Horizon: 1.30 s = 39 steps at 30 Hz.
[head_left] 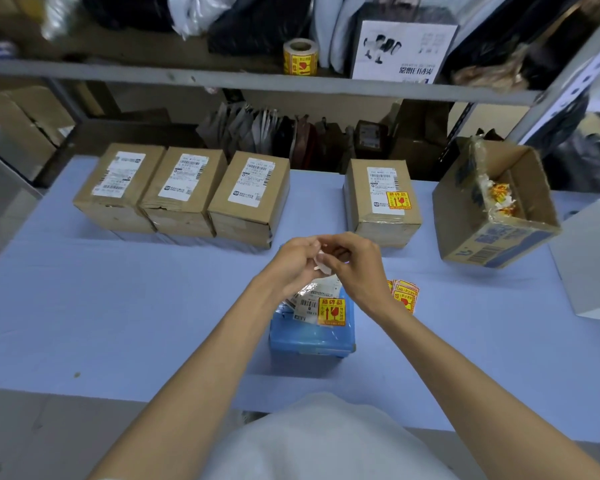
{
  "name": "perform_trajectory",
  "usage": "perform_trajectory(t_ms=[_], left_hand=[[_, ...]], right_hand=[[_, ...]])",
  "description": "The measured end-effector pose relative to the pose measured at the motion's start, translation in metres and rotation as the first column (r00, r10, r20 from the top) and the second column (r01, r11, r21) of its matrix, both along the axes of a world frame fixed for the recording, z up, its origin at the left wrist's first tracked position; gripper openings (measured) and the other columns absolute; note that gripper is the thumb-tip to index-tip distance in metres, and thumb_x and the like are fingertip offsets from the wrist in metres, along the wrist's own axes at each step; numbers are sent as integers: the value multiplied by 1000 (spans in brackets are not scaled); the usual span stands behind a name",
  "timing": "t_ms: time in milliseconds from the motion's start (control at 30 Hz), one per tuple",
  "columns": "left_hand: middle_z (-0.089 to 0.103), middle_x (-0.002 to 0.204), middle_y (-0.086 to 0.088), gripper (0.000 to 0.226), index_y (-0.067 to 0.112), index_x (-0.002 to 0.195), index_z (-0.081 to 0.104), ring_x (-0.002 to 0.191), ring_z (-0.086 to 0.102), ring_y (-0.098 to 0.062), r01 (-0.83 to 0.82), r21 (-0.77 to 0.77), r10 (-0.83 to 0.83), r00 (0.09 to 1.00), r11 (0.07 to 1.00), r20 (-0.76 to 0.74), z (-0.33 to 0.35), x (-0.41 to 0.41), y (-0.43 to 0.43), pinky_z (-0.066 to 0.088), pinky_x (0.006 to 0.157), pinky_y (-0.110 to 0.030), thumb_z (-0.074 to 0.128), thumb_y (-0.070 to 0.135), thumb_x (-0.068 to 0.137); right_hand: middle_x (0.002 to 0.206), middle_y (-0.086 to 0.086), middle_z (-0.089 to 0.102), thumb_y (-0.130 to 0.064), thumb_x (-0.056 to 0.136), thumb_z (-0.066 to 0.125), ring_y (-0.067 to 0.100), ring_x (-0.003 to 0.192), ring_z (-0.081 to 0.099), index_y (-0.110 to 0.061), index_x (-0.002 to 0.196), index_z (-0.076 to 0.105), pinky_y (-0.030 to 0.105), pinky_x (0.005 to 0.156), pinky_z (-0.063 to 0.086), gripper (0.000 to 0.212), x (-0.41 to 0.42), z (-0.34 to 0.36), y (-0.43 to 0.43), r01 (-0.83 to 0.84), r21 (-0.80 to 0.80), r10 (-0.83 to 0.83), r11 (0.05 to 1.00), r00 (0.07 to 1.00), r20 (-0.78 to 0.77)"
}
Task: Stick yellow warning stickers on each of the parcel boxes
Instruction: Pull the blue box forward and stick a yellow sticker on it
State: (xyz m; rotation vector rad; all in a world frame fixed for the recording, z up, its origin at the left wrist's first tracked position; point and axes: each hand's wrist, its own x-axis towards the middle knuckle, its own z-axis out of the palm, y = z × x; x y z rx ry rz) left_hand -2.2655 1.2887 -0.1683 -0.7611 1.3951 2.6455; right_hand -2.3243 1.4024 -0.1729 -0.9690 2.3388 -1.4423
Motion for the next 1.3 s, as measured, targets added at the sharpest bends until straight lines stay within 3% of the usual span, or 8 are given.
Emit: perform_trajectory(t_ms=[100,300,400,533,700,900,1133,1300], left_hand=[[66,101,-17,37,-7,109,60,92,64,-25,-10,162,5,999,987,32,8,-6,-8,52,82,-37,29,13,101],[67,96,-8,23,5,109,65,86,65,-17,37,-156,-24,996,987,80,18,-14,-13,56,82,-26,49,17,99],[68,101,-16,24,-5,114,62,90,68,-20,-41,-97,44,998,994,33,20,-21,-10,58,78,-22,53,8,96],[69,83,-13,6,-1,93,64,72,71,-15,-232,-39,233,972,972,31,26,-34,-4,58,68,-17,61,-3,88],[69,77,-8,8,1,85,66,63,68,-8,-190,-77,193,981,979,27,33,-42,-7,55,62,-13,61,-4,88],[69,72,-5,10,3,88,72,65,65,-7,-80,-186,85,996,979,21,35,-45,0,55,68,-13,65,11,89],[73,78,-9,16,-4,97,71,72,71,-12,-185,-228,170,982,956,-81,32,-45,7,55,70,-15,67,8,86],[74,77,-11,3,8,81,74,73,72,-19,-287,-318,265,958,904,-111,33,-49,16,56,70,-21,72,5,81]], right_hand=[[83,3,71,-5,80,72,7,70,61,-9,95,74,14,65,47,16,-6,5,-3,10,14,-10,1000,1000,-29],[72,3,68,-10,83,69,15,66,63,-7,82,70,28,61,51,3,-25,16,-2,133,-88,-127,987,990,67],[74,3,70,-7,82,69,10,67,64,-6,84,74,21,62,52,5,-32,22,-1,135,-113,-131,984,990,45],[83,2,74,-6,85,67,-1,75,67,-5,94,76,10,68,49,13,-36,30,0,199,-161,-178,967,975,135],[89,-1,74,-4,81,72,2,81,68,-7,103,74,14,75,52,22,-43,35,12,161,-184,-119,970,968,221],[83,0,74,-11,80,75,9,80,69,-8,91,76,22,72,55,11,-46,40,16,220,-218,-202,951,974,105],[79,1,70,-8,86,68,13,77,65,-9,88,73,27,71,56,6,-45,39,9,241,-175,-246,955,969,-10],[81,0,70,-3,85,67,-4,74,64,-5,93,75,17,70,55,12,-47,41,12,257,-154,-272,954,959,-84]])
